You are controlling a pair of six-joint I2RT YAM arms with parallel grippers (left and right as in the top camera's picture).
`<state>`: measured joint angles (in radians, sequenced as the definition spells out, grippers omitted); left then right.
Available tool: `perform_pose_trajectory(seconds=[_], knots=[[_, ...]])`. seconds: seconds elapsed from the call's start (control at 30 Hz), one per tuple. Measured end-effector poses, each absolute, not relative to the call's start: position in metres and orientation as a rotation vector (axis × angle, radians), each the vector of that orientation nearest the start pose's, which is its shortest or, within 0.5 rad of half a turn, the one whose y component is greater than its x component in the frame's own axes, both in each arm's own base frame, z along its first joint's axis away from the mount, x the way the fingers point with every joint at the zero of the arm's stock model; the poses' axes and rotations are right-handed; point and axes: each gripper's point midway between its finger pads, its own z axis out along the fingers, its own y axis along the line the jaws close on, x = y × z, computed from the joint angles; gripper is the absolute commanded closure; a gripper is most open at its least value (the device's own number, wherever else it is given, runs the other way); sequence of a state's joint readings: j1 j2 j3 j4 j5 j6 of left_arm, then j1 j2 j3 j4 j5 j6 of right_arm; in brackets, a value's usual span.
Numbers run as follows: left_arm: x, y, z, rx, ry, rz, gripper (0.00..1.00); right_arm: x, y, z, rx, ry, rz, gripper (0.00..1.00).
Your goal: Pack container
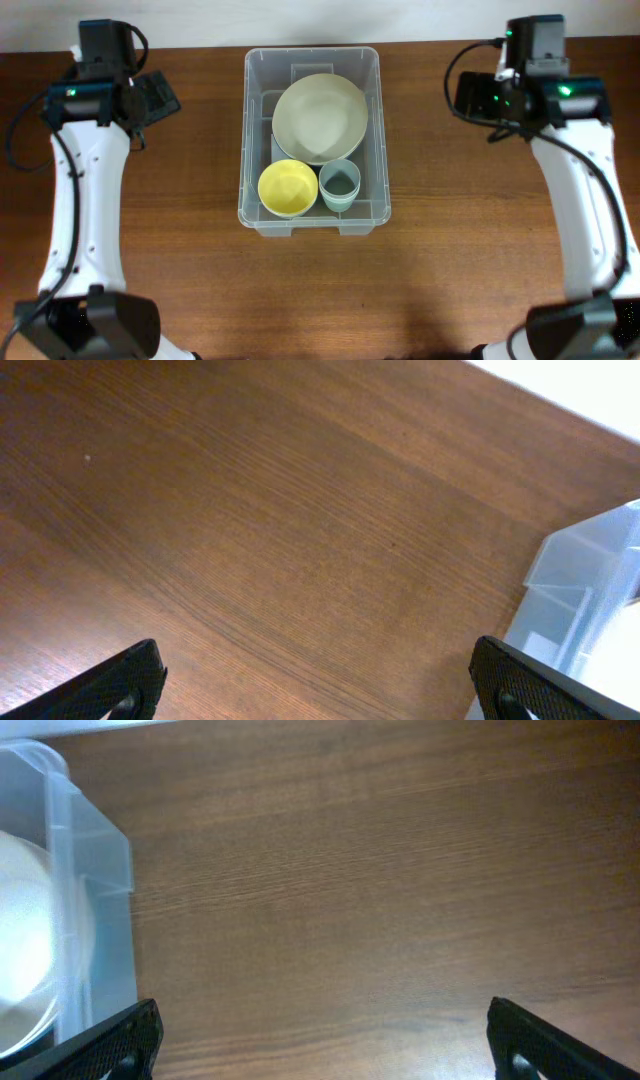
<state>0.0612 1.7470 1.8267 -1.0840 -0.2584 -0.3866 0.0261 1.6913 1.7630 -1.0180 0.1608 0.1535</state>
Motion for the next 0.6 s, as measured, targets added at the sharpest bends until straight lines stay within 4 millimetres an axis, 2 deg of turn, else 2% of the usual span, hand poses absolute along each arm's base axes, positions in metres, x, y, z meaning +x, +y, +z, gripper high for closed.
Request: perform_pose_trajectory(seconds=[0.07,0.13,0.27,0.33,0.47,0.53,0.6], knots=[[0.437,0.070,0.240,-0.654,2.464,0.207,0.01,0.442,-0.016,0.242,0.220,2.519,-0.135,0.01],[0.436,0.069,0.237,-0.632,2.484,0.205,0.01,0.442,-0.016,0.237,0.218,2.532,-0.138,0.01],[0.419,0.065,0.240,-0.578,2.543,0.212,0.01,0.434,-0.017,0.253,0.222,2.504,-0.136,0.01],[0.401,0.062,0.252,-0.556,2.557,0.214,0.01,0.421,-0.017,0.275,0.233,2.459,-0.126,0.01],[0.371,0.050,0.301,-0.498,2.451,0.178,0.01,0.394,-0.018,0.316,0.243,2.352,-0.108,0.01],[0.353,0.036,0.322,-0.422,2.394,0.144,0.01,0.375,-0.020,0.321,0.276,2.309,-0.093,0.01],[0.330,0.020,0.332,-0.322,2.347,0.114,0.01,0.359,-0.021,0.317,0.302,2.263,-0.079,0.01]])
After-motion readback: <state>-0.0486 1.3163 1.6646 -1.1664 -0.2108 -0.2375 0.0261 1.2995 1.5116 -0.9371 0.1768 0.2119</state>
